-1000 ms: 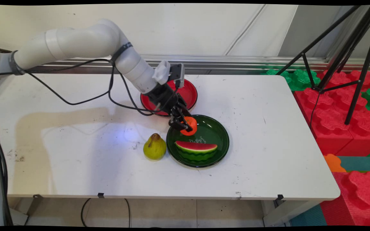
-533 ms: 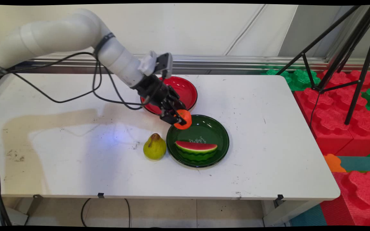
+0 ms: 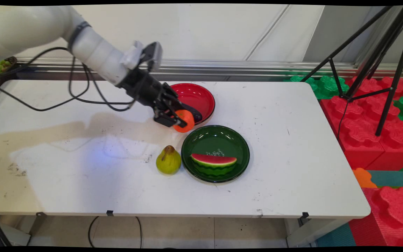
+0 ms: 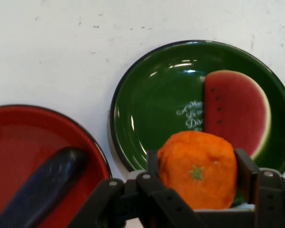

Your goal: Place the picked object on the table

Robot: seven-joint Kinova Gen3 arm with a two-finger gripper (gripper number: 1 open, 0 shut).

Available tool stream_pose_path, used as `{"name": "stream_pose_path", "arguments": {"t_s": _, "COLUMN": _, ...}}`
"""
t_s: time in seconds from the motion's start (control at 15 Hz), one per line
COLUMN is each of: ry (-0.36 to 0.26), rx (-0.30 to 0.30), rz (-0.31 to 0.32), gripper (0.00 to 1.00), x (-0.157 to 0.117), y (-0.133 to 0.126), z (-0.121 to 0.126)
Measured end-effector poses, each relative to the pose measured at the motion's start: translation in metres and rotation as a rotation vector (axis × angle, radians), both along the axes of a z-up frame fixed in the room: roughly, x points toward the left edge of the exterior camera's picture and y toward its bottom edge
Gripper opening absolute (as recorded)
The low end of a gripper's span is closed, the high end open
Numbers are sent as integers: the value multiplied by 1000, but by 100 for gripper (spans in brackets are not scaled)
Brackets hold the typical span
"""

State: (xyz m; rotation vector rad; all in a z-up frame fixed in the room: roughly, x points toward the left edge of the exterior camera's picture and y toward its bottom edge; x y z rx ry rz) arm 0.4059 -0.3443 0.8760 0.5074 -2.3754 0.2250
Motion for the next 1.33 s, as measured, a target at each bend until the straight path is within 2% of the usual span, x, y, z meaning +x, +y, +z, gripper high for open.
{"name": "stream_pose_path", "arguments": {"t_s": 0.53, "ry": -19, "rx": 8, "rz": 21, "gripper": 0, "x": 56, "y": 37, "z": 17}}
{"name": "stream_pose_path", "arguments": {"t_s": 0.87, "ry": -57, "rx": 31, "rz": 33, "gripper": 0, "x": 80, "y": 52, "z": 10}}
{"name": "stream_pose_path", "arguments": {"t_s": 1.33, "ry": -131, "rx": 81, "rz": 67, "gripper": 0, "x": 110, "y": 66, "z": -15}}
